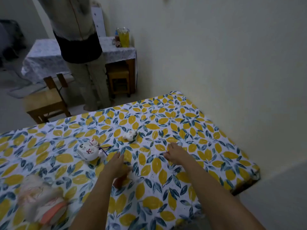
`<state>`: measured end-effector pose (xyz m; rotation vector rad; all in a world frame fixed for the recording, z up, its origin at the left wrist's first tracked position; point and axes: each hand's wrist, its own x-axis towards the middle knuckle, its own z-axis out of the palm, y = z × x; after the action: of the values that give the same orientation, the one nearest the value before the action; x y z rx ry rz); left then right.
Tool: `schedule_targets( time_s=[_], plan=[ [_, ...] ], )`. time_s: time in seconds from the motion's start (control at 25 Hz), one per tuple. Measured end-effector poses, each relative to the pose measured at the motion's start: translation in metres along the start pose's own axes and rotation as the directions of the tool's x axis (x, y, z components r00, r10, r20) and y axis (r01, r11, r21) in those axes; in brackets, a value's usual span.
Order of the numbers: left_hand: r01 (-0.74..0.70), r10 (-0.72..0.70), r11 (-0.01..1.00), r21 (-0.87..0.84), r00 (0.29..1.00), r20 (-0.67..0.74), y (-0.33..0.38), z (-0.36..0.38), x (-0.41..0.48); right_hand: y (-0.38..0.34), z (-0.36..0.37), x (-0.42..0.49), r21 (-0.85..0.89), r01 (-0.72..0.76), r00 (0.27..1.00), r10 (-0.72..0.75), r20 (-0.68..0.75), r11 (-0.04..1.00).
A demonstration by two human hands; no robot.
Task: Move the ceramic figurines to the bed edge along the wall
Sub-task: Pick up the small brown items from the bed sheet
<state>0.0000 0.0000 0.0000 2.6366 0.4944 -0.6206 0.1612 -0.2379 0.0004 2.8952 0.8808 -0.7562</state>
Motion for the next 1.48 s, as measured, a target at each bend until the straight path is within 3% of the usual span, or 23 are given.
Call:
schedule_targets(
  time_s=[0.16, 0.36, 0.48, 0.64, 0.76, 0.96, 1.12, 1.48],
  plan=[
    [-0.026, 0.035, 0.991, 0.13, 0.997, -0.064, -0.01, 0.017, 0.003, -0.001, 0.02, 0.009, -0.061, -0.019, 0.999, 0.017, -0.028, 0.998],
    [-0.007, 0.005, 0.999, 0.035, 0.999, 0.047, -0.011, 0.018, 0.008, -0.001, 0.023, 0.011, -0.164, 0.0, 0.987, -0.026, -0.16, 0.986],
    [-0.003, 0.002, 1.0, 0.022, 0.999, 0.043, -0.001, 0.009, 0.019, 0.0, 0.017, 0.011, -0.167, 0.035, 0.99, -0.057, -0.128, 0.985],
    [-0.052, 0.036, 0.975, -0.218, 0.997, -0.075, 0.031, -0.012, 0.046, 0.01, -0.008, 0.024, 0.04, -0.002, 1.0, 0.003, -0.011, 0.999],
    [-0.191, 0.102, 0.873, -0.448, 0.971, -0.216, 0.073, -0.03, 0.064, 0.024, -0.04, 0.041, 0.196, 0.019, 0.995, 0.001, -0.102, 0.98],
    [-0.267, 0.109, 0.814, -0.516, 0.942, -0.316, 0.111, -0.04, 0.123, 0.035, -0.076, 0.078, 0.367, 0.108, 0.97, -0.018, -0.241, 0.924],
    [-0.231, 0.076, 0.846, -0.48, 0.944, -0.321, 0.103, -0.015, 0.171, 0.028, -0.069, 0.107, 0.314, 0.183, 0.967, -0.112, -0.231, 0.932],
    [-0.226, -0.018, 0.864, -0.449, 0.879, -0.477, 0.118, -0.001, 0.142, 0.011, -0.047, 0.129, 0.166, 0.332, 0.92, -0.28, -0.274, 0.929]
  ],
)
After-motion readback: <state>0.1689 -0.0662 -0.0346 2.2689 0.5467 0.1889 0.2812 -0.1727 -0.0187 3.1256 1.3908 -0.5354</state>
